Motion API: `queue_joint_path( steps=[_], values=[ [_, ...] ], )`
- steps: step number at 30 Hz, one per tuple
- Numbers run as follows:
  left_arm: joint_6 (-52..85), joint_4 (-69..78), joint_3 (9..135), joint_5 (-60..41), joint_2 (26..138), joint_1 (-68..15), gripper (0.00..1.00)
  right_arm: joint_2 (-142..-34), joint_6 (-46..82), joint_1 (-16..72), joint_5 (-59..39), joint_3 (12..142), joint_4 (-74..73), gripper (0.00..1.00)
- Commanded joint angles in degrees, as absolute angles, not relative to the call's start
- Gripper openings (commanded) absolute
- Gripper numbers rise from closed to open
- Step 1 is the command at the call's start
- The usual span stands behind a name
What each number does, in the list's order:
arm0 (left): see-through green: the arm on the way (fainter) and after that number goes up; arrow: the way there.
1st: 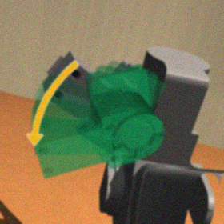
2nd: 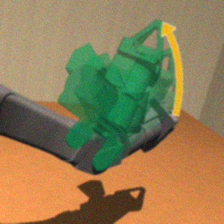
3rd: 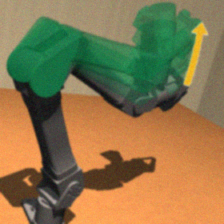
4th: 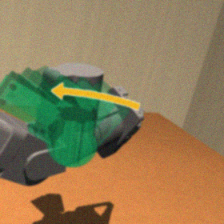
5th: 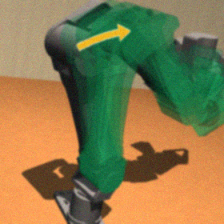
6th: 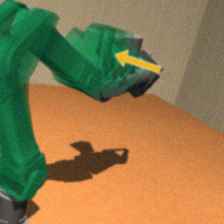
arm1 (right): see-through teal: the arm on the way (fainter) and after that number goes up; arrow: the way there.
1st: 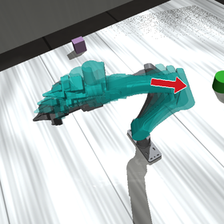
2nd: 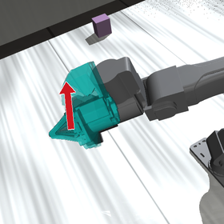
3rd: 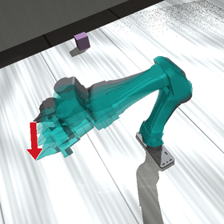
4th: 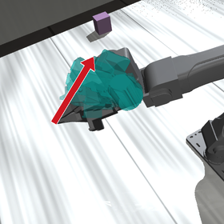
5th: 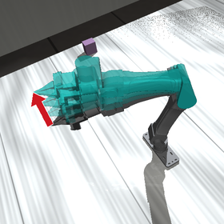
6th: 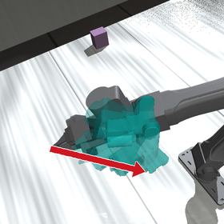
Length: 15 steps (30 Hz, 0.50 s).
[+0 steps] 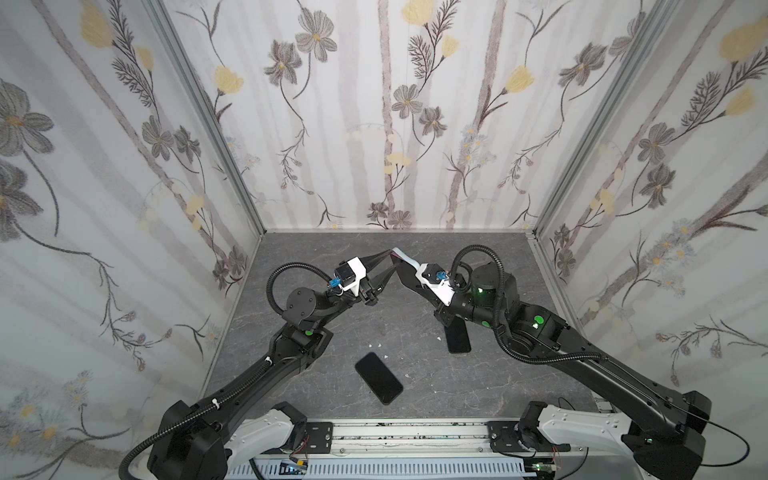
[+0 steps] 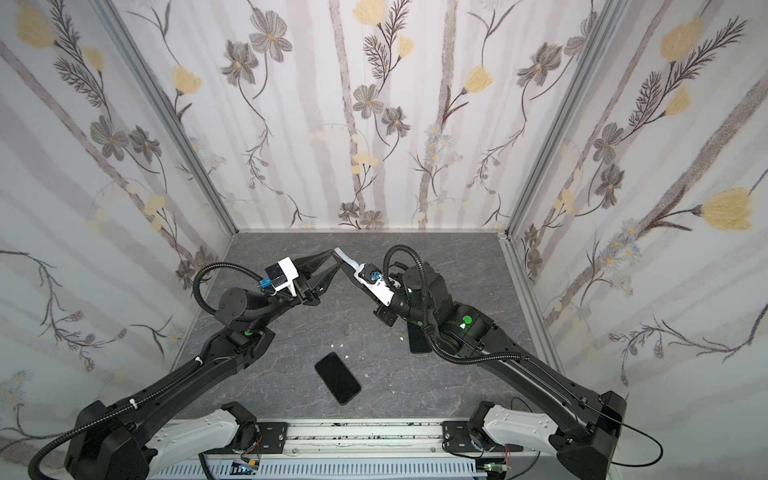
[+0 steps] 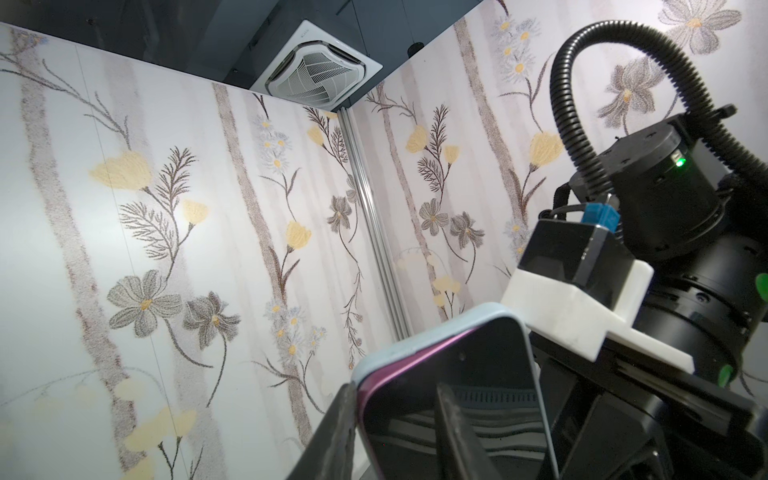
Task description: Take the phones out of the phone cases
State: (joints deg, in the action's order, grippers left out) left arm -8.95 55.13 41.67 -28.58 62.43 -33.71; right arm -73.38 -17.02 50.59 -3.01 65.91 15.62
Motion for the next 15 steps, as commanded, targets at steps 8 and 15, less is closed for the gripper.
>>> queue_joint_path(
  steps=[8,15],
  values=[
    [-4.1,54.3,42.1,-47.3,64.5,-33.8,0.32,-73.3,-20.0,50.6,-11.1,67.6,13.3,0.00],
    [-2.1,53.1,42.4,-51.1,65.6,-33.2,0.32,-74.4,-21.8,50.3,-13.6,69.9,16.0,0.00]
  ],
)
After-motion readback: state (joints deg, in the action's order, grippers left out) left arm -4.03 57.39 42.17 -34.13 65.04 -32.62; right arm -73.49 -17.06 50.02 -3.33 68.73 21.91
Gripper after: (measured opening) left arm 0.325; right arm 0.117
